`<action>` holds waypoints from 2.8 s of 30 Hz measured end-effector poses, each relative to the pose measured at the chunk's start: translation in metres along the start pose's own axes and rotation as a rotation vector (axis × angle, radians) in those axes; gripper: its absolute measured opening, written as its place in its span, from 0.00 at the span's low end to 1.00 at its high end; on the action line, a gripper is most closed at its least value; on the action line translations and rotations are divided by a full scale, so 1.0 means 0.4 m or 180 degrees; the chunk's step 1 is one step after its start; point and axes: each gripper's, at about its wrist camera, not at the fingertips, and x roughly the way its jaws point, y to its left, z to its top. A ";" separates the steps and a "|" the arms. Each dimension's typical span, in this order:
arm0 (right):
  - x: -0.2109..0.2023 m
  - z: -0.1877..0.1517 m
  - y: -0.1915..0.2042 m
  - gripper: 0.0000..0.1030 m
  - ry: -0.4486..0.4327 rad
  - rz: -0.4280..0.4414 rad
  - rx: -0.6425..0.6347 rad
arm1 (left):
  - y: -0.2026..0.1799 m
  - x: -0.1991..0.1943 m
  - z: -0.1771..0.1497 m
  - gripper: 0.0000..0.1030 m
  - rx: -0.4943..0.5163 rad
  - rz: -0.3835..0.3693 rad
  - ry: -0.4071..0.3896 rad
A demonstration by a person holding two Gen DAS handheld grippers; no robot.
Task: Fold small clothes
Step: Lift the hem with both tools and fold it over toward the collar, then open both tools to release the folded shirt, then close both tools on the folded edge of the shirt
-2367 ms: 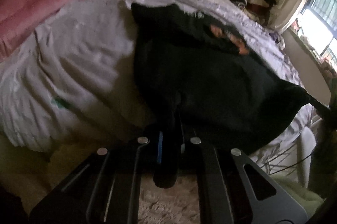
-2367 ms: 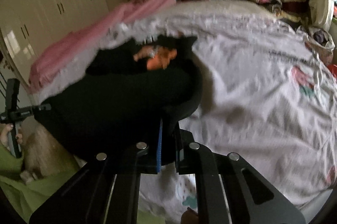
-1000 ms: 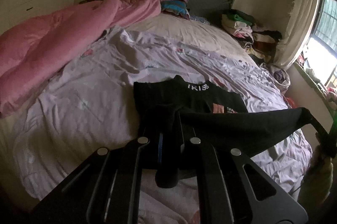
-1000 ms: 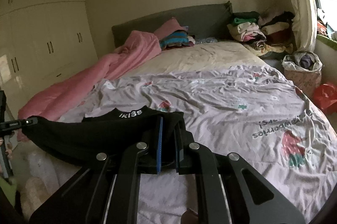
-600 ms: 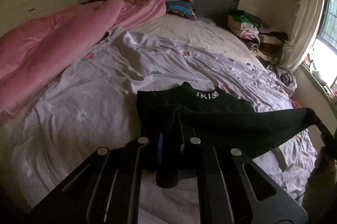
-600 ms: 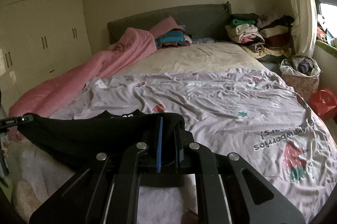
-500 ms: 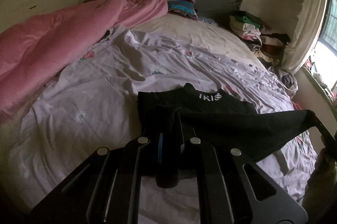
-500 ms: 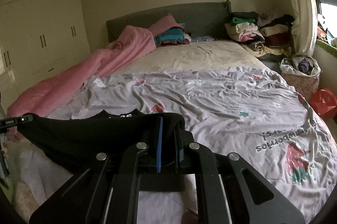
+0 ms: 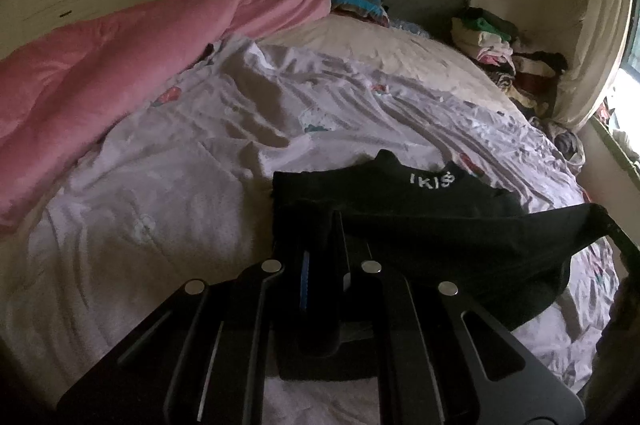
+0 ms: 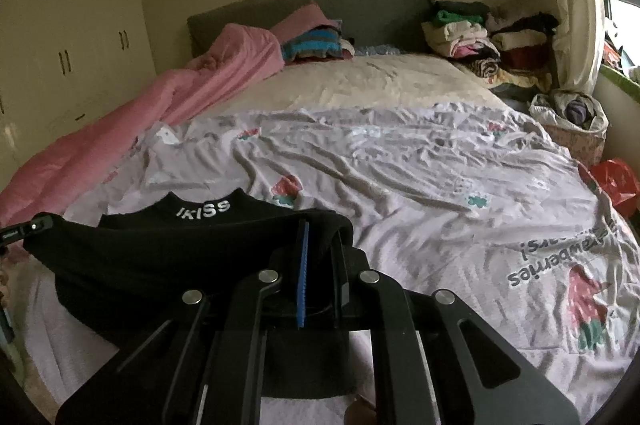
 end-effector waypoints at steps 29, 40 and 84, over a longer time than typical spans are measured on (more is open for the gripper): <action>0.145 0.006 0.005 0.08 0.0190 -0.0307 -0.0145 | 0.004 0.115 -0.002 0.05 0.0154 0.0188 0.0145; 0.168 -0.007 0.007 0.25 0.0241 -0.0350 -0.0130 | 0.002 0.070 0.005 0.43 0.0131 0.0191 -0.0177; 0.162 -0.180 0.154 0.20 0.0761 0.0029 -0.0666 | -0.051 0.137 -0.145 0.17 0.0574 0.0291 0.0375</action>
